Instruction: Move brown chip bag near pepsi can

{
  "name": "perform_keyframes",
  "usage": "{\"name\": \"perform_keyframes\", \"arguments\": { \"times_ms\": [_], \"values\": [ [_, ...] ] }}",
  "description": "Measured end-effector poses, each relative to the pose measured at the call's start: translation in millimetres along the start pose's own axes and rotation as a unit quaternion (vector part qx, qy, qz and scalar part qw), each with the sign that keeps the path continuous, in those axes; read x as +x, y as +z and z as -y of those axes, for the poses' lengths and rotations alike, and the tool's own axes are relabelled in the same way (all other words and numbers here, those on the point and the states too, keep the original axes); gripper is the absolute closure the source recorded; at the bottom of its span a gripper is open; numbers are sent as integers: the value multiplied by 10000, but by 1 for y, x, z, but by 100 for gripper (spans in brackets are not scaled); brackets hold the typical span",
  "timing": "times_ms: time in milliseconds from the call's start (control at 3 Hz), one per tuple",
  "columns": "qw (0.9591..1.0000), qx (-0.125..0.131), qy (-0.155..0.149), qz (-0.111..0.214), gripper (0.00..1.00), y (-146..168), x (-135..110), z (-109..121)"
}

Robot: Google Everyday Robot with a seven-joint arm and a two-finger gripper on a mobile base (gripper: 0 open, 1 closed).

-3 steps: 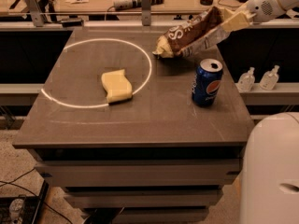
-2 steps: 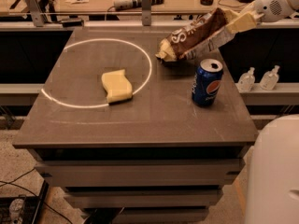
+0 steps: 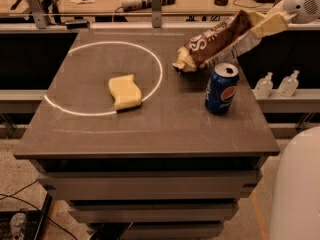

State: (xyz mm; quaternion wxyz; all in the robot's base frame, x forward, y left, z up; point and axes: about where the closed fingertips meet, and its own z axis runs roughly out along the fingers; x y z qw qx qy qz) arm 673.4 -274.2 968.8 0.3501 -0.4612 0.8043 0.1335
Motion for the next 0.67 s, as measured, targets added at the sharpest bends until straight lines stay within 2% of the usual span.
{"name": "perform_keyframes", "arguments": {
  "times_ms": [333,667],
  "values": [
    [9999,-93,30,-63,100,-10,4,-7],
    [10000,-82,30,-41,82,-5,3,-5]
  ]
}}
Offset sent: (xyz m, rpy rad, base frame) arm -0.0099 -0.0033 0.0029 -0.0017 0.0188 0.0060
